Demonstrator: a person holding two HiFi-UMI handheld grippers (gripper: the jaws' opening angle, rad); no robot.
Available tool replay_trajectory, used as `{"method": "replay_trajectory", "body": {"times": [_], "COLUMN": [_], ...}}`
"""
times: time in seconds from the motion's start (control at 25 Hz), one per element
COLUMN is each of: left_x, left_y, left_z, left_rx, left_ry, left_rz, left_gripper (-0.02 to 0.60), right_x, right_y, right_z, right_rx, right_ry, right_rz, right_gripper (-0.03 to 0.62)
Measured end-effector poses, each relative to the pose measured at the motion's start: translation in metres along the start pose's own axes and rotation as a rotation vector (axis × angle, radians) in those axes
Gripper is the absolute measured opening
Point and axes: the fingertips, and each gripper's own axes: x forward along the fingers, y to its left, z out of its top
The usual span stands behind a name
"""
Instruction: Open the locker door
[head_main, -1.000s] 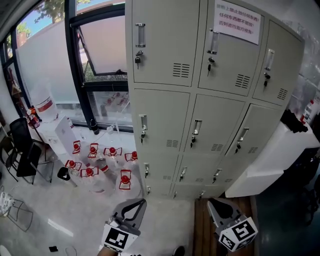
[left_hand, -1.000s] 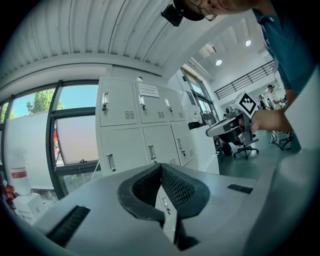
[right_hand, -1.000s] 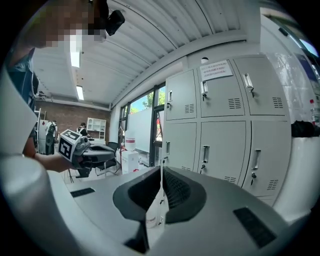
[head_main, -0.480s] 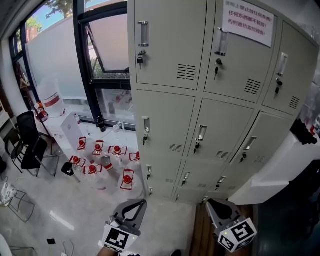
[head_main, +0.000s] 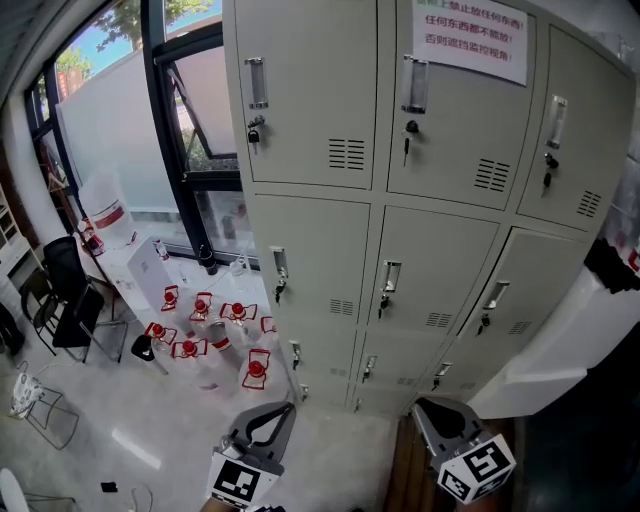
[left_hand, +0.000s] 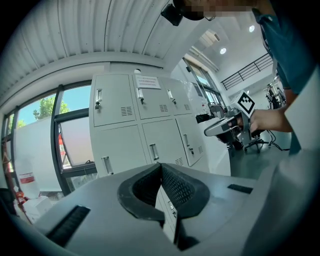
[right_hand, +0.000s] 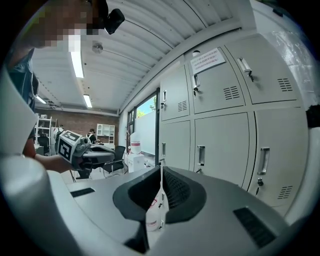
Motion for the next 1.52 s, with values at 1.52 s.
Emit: {"method": "replay_trajectory", "body": {"times": [1.52], "left_x": [0.131], "left_y": [0.084], "left_z": [-0.023], "left_rx": [-0.008], "left_ry": [-0.109], "left_rz": [-0.328], "left_gripper": [0.017], "right_x": [0.074], "right_y": [-0.042], "right_z": [-0.005], "right_rx": [0.100], "right_ry": [0.064], "right_rz": [-0.335], "right_gripper": [0.038]}}
